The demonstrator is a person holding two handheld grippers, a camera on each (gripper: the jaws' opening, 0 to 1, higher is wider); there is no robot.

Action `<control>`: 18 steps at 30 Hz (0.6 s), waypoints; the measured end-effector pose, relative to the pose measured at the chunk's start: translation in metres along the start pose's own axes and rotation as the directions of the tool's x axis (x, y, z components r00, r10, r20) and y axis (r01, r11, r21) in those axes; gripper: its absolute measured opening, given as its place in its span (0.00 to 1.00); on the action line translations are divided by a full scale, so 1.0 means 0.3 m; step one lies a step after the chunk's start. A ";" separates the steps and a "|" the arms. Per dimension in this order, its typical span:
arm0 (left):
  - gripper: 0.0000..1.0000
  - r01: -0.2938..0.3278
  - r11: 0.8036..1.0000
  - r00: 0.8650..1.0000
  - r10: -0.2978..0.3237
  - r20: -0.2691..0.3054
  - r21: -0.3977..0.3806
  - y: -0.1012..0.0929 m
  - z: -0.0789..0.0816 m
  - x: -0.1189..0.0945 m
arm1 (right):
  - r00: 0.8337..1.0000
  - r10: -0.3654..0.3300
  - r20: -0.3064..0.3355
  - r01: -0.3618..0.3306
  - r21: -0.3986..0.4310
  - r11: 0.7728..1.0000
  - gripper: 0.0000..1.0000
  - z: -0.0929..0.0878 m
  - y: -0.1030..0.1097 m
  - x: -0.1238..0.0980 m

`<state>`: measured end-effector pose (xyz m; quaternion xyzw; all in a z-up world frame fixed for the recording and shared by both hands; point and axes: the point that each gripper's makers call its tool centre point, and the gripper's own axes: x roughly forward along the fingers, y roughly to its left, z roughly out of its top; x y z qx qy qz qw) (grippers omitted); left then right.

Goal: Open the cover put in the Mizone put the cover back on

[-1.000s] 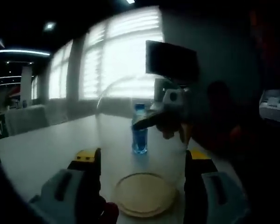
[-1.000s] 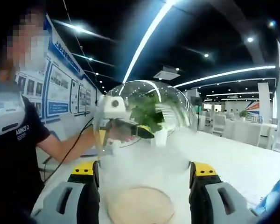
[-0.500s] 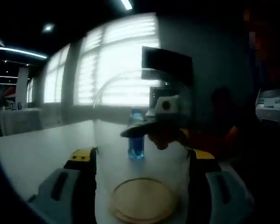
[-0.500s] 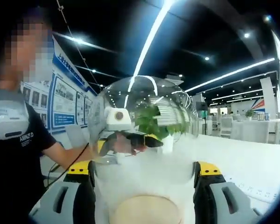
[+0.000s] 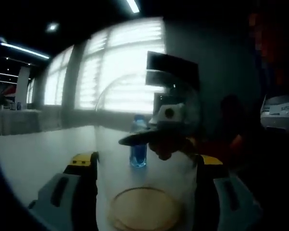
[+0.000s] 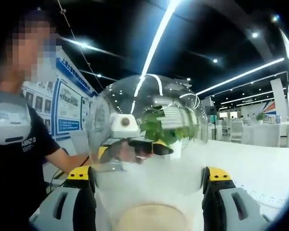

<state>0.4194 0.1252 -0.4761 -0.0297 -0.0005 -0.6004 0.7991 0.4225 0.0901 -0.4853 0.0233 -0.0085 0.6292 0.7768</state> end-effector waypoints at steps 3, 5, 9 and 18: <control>0.71 0.011 1.000 1.000 -0.011 0.016 -0.013 0.002 -0.001 0.002 | 1.000 0.007 0.011 -0.007 -0.001 1.000 0.87 0.000 -0.001 0.004; 0.73 0.035 0.999 0.998 -0.033 0.044 -0.038 0.002 0.003 0.003 | 1.000 0.016 0.021 -0.016 -0.001 1.000 0.88 -0.001 -0.003 0.007; 0.74 0.048 0.997 0.997 -0.044 0.067 -0.053 0.004 0.001 0.006 | 0.999 0.032 0.043 -0.032 0.003 0.999 0.89 0.001 -0.002 0.012; 0.75 0.046 0.998 0.998 -0.045 0.037 -0.050 -0.004 0.001 0.020 | 0.998 0.046 0.032 -0.046 -0.004 0.999 0.89 0.004 0.001 0.018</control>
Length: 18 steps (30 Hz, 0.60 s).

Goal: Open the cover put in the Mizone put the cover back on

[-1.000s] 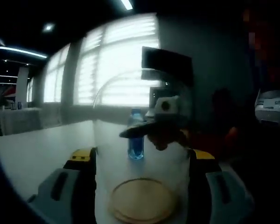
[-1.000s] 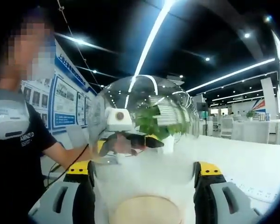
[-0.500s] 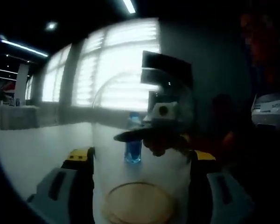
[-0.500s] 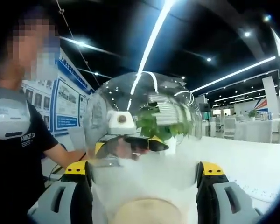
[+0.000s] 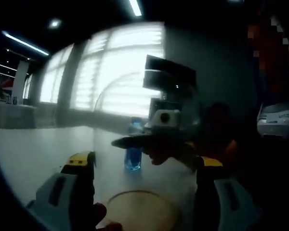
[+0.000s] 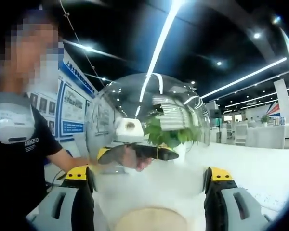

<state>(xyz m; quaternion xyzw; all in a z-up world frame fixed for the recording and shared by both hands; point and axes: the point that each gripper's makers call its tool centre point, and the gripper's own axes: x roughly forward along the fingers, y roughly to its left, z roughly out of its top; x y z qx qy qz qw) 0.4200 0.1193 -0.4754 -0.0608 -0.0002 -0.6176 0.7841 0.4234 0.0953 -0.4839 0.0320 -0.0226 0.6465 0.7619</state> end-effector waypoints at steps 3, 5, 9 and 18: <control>0.76 -0.001 1.000 1.000 0.001 -0.008 0.003 -0.001 -0.002 0.005 | 1.000 0.003 -0.001 -0.003 -0.001 1.000 0.90 0.001 0.000 0.002; 0.77 0.002 1.000 1.000 -0.002 0.005 -0.003 -0.002 0.000 0.009 | 1.000 0.001 -0.002 -0.001 -0.003 1.000 0.90 0.001 -0.001 0.003; 0.79 -0.006 1.000 1.000 0.006 0.010 -0.004 -0.006 0.002 0.020 | 1.000 -0.001 0.004 0.001 -0.003 1.000 0.90 0.003 -0.003 0.005; 0.79 -0.032 0.999 0.999 0.033 -0.024 0.043 -0.009 -0.005 0.029 | 1.000 -0.001 0.002 0.001 -0.018 1.000 0.90 0.006 0.000 0.005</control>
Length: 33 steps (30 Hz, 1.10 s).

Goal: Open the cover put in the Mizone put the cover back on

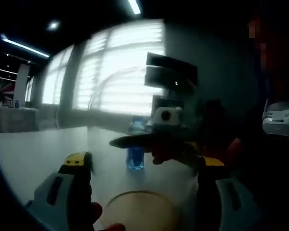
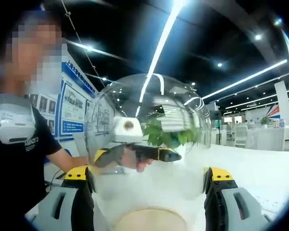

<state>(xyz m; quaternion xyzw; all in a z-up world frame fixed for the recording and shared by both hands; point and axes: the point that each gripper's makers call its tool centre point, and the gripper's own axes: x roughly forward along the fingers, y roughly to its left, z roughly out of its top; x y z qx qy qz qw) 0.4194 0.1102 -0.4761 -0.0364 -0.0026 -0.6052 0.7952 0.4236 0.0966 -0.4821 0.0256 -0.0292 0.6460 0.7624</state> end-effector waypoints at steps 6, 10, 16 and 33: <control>0.77 -0.003 1.000 1.000 0.003 0.014 0.000 0.010 -0.006 -0.006 | 0.999 0.009 0.033 -0.010 0.019 1.000 0.90 0.001 -0.006 -0.003; 0.78 0.004 1.000 1.000 -0.004 0.029 -0.011 0.011 0.000 -0.006 | 0.999 0.011 0.047 -0.012 0.020 1.000 0.90 0.005 -0.004 -0.001; 0.78 0.003 1.000 1.000 -0.003 0.027 -0.011 0.008 0.003 -0.006 | 0.998 0.014 0.057 -0.016 0.021 1.000 0.90 0.011 -0.007 0.001; 0.77 -0.004 0.996 0.999 0.000 0.046 0.086 -0.087 0.127 -0.008 | 0.995 0.038 0.089 -0.031 -0.079 0.996 0.90 0.147 0.078 -0.020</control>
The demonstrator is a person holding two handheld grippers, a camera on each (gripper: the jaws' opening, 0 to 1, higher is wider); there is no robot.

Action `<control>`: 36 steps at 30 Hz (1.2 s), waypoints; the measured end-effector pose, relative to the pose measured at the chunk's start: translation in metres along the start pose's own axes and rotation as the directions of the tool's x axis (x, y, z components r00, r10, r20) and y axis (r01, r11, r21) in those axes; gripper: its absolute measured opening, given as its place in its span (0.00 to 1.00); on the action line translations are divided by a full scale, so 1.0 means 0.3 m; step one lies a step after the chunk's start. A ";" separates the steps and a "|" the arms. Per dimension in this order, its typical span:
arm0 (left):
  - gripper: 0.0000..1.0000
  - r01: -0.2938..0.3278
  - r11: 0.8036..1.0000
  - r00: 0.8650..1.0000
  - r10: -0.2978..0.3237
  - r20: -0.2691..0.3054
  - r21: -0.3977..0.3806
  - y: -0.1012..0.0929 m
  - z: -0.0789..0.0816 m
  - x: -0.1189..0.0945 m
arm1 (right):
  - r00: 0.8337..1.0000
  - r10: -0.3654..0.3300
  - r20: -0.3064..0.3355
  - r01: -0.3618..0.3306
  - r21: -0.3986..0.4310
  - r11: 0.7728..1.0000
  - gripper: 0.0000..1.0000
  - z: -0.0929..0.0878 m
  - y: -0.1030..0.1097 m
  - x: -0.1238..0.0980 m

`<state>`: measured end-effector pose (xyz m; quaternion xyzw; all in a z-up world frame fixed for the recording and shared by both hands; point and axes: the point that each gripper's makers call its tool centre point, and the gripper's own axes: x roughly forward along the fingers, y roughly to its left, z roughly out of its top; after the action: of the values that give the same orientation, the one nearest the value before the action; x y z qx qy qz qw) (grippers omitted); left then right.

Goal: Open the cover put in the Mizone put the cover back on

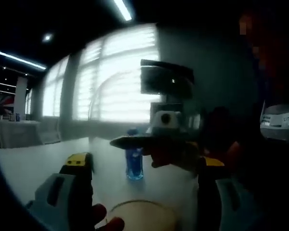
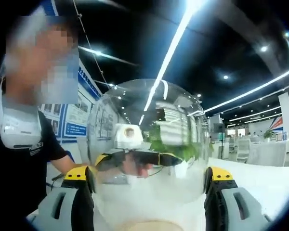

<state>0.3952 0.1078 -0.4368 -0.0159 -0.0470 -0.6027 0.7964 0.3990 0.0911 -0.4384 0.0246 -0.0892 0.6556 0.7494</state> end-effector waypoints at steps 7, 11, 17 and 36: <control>0.77 -0.019 1.000 0.999 0.019 -0.027 0.013 -0.032 0.041 0.004 | 1.000 0.018 0.010 -0.018 0.014 1.000 0.90 0.023 0.022 -0.004; 0.77 -0.023 0.999 0.999 0.024 -0.023 0.027 -0.050 0.067 -0.006 | 1.000 0.028 0.009 -0.028 0.025 0.999 0.90 0.032 0.041 0.007; 0.77 -0.026 0.999 0.999 0.027 -0.027 0.033 -0.061 0.091 -0.015 | 0.999 0.033 0.010 -0.034 0.021 0.999 0.90 0.054 0.061 0.016; 0.78 -0.010 0.999 0.997 0.014 -0.077 0.053 -0.152 0.076 0.002 | 0.999 0.013 -0.037 -0.014 -0.026 1.000 0.90 0.052 0.155 -0.030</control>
<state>0.3503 0.0968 -0.4155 0.0279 -0.0320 -0.5967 0.8014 0.3503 0.0864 -0.4283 0.0020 -0.0841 0.6599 0.7466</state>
